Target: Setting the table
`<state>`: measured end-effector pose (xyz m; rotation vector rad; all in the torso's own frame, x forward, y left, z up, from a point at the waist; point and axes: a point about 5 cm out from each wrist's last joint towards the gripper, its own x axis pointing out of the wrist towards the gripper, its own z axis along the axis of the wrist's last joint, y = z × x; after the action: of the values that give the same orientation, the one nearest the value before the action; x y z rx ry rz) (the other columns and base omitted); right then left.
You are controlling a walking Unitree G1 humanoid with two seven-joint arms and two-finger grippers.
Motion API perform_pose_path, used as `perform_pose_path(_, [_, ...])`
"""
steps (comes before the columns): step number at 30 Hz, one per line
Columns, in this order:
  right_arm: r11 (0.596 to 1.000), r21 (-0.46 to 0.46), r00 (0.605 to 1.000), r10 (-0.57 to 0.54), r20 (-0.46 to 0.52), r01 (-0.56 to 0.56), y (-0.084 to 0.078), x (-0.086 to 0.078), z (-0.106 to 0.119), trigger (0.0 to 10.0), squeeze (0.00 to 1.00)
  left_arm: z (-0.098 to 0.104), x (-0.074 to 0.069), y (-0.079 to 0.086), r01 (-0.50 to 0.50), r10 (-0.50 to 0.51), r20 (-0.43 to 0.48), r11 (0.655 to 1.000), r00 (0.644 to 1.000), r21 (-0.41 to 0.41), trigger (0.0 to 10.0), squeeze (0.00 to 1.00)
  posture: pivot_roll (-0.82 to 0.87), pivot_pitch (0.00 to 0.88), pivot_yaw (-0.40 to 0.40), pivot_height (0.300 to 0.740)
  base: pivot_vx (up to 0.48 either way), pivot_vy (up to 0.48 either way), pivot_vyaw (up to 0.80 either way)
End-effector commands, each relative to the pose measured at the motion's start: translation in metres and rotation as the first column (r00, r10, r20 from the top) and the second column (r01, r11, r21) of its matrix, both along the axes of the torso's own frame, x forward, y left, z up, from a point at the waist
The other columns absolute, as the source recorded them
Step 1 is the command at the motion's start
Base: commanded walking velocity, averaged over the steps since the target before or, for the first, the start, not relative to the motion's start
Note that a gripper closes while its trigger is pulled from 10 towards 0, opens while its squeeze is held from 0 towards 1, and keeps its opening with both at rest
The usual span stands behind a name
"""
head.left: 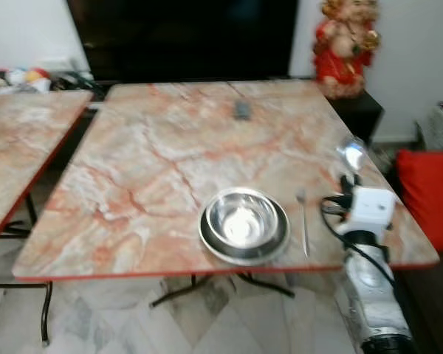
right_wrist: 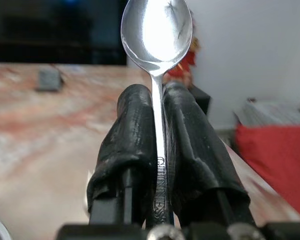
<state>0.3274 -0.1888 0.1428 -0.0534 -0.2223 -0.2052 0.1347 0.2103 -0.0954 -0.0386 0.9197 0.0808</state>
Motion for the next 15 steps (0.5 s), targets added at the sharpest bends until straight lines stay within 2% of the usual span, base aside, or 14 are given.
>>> perform_pose_path(1, [1.000,0.007,1.000,0.026,0.016,-0.026,0.010,0.002,0.003,10.0,0.00,-0.003,-0.012,0.009,-0.014,0.015,-0.038,1.000,0.999,0.021,10.0,0.00,-0.02,0.054,0.002,0.740,0.000,0.000,0.00])
perform_pose_path(6, [1.000,0.003,1.000,0.016,0.019,-0.016,0.007,0.004,0.005,10.0,0.00,-0.002,-0.011,0.009,-0.013,0.014,-0.036,1.000,0.999,0.023,10.0,0.00,-0.02,0.054,0.002,0.740,0.000,0.000,0.00])
perform_pose_path(9, [1.000,-0.016,1.000,-0.022,-0.012,0.021,0.001,0.008,0.004,10.0,0.00,-0.002,-0.011,0.009,-0.012,0.012,-0.037,1.000,0.999,0.024,10.0,0.00,-0.01,0.057,0.002,0.740,0.000,0.000,0.00])
perform_pose_path(14, [0.993,-0.072,0.988,-0.101,-0.117,0.093,-0.015,0.012,-0.005,10.0,0.00,-0.002,-0.011,0.009,-0.011,0.012,-0.037,1.000,0.999,0.022,10.0,0.00,-0.02,0.059,0.002,0.740,0.000,0.000,0.00])
perform_pose_path(15, [0.993,-0.067,0.977,-0.109,-0.184,0.098,-0.018,0.013,-0.014,10.0,0.00,-0.002,-0.011,0.009,-0.007,0.008,-0.039,1.000,0.999,0.024,10.0,0.00,-0.02,0.059,0.002,0.740,0.000,0.000,0.00])
